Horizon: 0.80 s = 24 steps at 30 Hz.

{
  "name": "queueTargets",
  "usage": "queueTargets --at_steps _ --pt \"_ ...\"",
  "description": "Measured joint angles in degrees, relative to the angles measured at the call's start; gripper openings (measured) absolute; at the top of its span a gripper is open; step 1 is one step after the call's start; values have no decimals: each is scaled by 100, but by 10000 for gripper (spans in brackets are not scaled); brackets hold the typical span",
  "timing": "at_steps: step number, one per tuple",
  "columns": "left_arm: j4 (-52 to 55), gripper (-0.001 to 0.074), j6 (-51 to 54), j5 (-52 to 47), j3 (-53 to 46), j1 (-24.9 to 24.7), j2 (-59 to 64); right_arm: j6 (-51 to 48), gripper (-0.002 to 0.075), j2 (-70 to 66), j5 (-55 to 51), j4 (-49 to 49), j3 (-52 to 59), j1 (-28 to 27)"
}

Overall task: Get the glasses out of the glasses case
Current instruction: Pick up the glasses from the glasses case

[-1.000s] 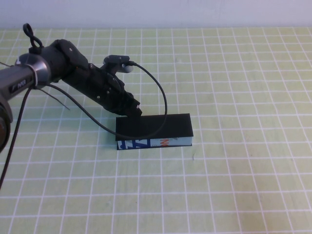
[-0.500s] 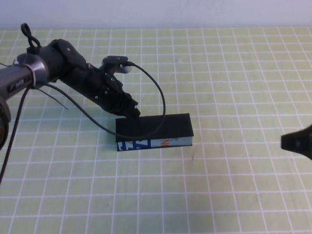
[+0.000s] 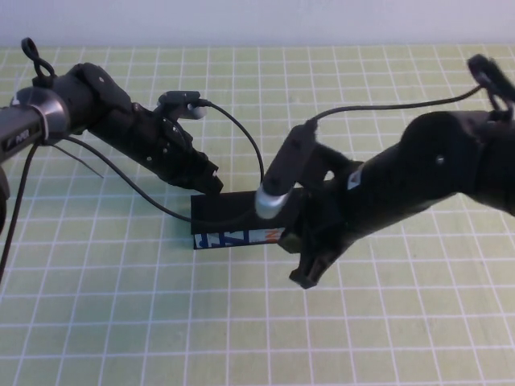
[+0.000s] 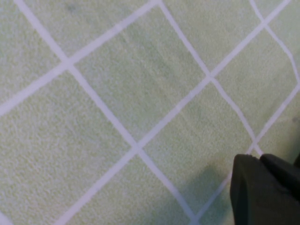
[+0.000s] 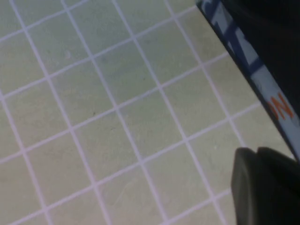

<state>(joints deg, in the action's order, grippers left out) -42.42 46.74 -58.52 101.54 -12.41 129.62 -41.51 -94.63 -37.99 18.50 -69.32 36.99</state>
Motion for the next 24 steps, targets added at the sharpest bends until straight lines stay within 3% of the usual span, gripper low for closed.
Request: queueTargets --at_steps 4,9,15,24 --pt "-10 -4 0 0 0 0 0 -899 12 -438 203 -78 -295 158" --pt "-43 -4 0 0 0 0 0 -1857 158 -794 598 -103 -400 183" --pt "-43 -4 0 21 0 0 0 -2291 308 -1054 1195 -117 -413 183" --pt "-224 -4 22 44 0 0 3 -2348 338 -1426 1738 -270 -438 183"
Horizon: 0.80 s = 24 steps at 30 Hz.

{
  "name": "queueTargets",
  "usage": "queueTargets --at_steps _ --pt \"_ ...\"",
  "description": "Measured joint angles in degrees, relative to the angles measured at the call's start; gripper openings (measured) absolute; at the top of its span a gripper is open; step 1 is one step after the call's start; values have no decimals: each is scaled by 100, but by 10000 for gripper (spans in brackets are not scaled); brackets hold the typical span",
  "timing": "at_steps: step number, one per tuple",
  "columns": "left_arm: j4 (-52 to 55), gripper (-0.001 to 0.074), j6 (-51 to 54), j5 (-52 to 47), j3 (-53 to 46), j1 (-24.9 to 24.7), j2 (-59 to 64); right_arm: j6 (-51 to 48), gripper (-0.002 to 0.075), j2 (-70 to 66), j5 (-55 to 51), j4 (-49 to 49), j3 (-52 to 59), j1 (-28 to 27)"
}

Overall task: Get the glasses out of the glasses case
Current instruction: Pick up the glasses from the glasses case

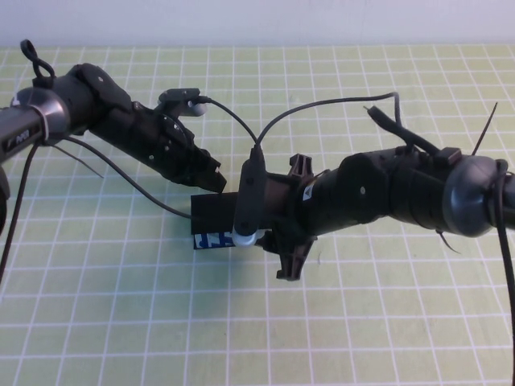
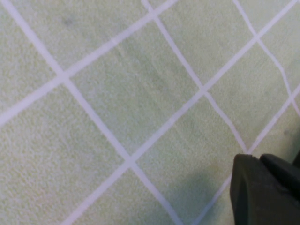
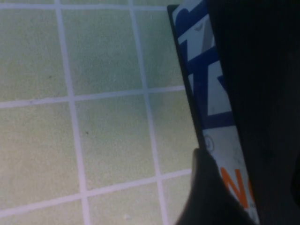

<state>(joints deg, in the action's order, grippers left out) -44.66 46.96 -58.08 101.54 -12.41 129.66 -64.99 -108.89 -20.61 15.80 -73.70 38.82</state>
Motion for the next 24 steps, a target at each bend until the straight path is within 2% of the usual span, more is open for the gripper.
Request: queueTargets --at_steps 14,24 --pt "-115 -4 161 0 0 0 44 -8 329 -301 543 -344 0 0" --pt "-118 -4 238 -33 0 0 91 -35 158 -319 704 -410 -2 4"
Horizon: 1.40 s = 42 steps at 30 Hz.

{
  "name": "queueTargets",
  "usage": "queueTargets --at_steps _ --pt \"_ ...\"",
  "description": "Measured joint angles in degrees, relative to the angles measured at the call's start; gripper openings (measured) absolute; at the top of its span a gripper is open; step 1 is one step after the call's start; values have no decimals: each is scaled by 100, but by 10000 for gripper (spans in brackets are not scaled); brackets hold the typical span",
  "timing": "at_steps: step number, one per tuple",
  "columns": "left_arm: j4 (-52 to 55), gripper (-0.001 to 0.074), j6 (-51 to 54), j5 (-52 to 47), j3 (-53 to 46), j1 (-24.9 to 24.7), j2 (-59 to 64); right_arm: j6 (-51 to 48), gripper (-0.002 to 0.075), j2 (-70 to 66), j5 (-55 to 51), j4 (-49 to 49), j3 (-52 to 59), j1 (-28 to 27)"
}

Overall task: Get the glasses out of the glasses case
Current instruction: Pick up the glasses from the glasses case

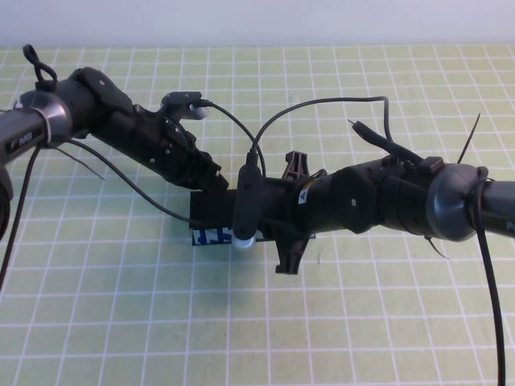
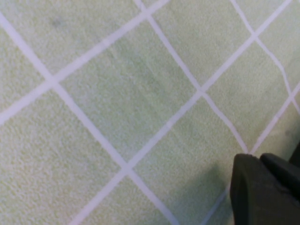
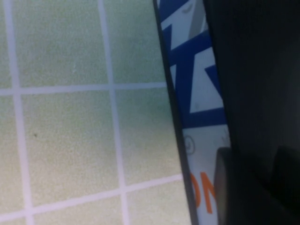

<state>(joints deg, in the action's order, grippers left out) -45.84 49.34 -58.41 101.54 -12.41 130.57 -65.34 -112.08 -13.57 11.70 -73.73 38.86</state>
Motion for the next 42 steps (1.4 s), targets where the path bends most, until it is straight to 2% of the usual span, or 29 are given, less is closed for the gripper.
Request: queueTargets --at_steps 7,16,22,25,29,36,42 --pt "-10 -4 81 0 11 0 0 -13 36 51 13 -22 0 0" --pt "24 -4 152 -344 173 67 -250 265 -1 448 52 -3 0 0" --pt "32 -4 233 -778 212 327 -1284 308 -7 513 52 20 0 0" --pt "-31 -4 426 -803 -179 469 -1800 387 -7 513 97 57 0 0" --pt "-391 -4 1355 -647 -1192 705 -2313 444 -7 513 165 95 0 -11" --pt "-1958 -4 3716 -277 -2961 918 -2225 474 -7 513 210 224 0 -68" --pt "-2721 -4 4479 -47 -3237 918 -1721 474 -8 513 210 287 0 -68"
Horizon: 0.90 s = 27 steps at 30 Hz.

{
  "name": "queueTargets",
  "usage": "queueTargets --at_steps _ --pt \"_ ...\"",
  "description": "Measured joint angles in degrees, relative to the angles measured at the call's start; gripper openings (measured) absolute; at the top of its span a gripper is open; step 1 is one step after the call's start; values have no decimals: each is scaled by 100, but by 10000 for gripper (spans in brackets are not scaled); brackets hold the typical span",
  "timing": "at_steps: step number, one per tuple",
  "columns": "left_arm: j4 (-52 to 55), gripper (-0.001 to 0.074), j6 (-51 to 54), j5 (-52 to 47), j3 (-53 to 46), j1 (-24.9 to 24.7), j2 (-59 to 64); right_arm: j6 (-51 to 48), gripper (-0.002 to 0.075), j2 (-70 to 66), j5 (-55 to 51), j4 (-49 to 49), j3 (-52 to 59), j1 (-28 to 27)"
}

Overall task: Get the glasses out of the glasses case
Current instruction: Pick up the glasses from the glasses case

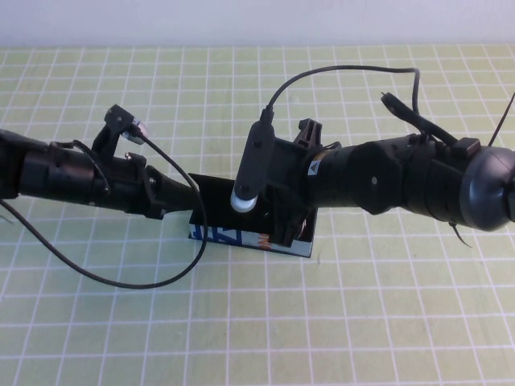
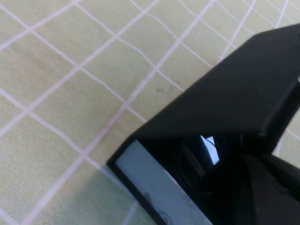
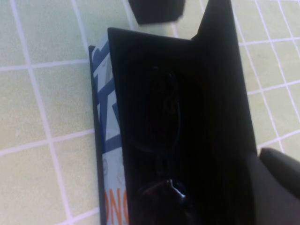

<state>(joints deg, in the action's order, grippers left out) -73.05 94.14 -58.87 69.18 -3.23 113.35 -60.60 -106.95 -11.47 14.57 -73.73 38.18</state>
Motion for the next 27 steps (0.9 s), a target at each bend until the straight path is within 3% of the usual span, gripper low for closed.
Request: queueTargets --at_steps 9,13,17,19,22,24,27 --pt "-592 -4 437 54 -2 0 514 10 8 9 41 224 0 0" --pt "-619 -4 437 41 -2 0 537 10 118 109 130 530 0 0" --pt "-619 -4 437 32 -2 0 537 10 230 441 -190 1485 0 0" --pt "-619 -4 416 32 -2 0 537 10 213 614 -610 2110 0 0" --pt "-619 -4 403 32 -2 0 537 202 102 726 -1323 2824 0 11" --pt "-619 -4 379 32 -2 0 537 779 34 713 -1642 2809 0 11" --pt "-619 -4 357 32 -2 0 537 1945 -1 562 -1747 2257 0 11"
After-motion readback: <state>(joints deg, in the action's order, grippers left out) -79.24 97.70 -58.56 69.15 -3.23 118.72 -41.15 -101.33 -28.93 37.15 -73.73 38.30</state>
